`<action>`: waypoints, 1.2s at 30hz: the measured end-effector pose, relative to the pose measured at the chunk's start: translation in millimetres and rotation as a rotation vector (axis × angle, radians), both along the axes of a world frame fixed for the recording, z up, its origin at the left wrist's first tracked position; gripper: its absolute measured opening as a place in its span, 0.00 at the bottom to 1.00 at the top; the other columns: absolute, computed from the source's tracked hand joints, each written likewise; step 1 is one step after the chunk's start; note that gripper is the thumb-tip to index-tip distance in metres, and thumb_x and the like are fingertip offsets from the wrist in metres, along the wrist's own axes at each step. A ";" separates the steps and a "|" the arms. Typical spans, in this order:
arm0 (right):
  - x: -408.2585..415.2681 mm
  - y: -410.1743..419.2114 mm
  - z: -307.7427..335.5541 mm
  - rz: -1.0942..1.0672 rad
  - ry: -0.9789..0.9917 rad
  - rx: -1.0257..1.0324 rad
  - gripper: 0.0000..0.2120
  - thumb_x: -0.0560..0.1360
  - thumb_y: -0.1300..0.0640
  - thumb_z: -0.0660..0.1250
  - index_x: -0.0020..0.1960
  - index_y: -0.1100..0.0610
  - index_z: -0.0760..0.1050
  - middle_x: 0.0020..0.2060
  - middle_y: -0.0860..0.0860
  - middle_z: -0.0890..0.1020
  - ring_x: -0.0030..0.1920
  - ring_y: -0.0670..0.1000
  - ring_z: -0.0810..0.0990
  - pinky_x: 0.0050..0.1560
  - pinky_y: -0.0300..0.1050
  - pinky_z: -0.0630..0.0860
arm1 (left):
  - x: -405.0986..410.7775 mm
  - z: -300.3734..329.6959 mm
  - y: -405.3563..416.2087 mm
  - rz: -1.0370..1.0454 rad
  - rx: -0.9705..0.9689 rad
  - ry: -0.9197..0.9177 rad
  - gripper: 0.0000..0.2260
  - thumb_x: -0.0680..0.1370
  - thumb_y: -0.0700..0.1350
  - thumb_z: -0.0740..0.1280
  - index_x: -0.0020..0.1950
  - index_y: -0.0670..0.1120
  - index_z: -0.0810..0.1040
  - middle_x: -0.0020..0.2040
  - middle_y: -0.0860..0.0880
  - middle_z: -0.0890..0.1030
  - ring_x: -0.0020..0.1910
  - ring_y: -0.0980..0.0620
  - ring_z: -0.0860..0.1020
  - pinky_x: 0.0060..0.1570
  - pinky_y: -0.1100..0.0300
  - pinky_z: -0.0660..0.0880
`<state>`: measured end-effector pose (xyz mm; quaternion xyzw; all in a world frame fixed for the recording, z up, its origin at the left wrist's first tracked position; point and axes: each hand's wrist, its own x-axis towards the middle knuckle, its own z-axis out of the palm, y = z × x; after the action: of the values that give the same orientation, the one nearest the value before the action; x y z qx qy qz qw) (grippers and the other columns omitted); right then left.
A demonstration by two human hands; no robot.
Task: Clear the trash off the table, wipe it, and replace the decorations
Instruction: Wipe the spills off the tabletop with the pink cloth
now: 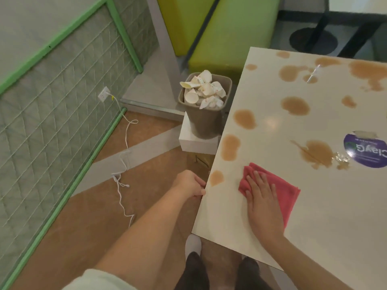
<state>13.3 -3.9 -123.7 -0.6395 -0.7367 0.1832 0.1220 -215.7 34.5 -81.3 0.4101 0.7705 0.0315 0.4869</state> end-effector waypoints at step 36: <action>-106.1 -16.4 0.4 -0.224 -0.086 -0.006 0.25 0.83 0.46 0.40 0.77 0.46 0.61 0.78 0.45 0.57 0.79 0.49 0.49 0.78 0.52 0.48 | 7.8 -4.7 91.7 0.035 0.051 -0.215 0.11 0.80 0.33 0.58 0.48 0.44 0.77 0.52 0.42 0.78 0.45 0.42 0.79 0.41 0.54 0.80</action>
<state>-92.8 -20.3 -123.3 -0.7254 -0.6645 0.1431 0.1083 -207.9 126.2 -85.9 0.4032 0.7199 0.1035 0.5554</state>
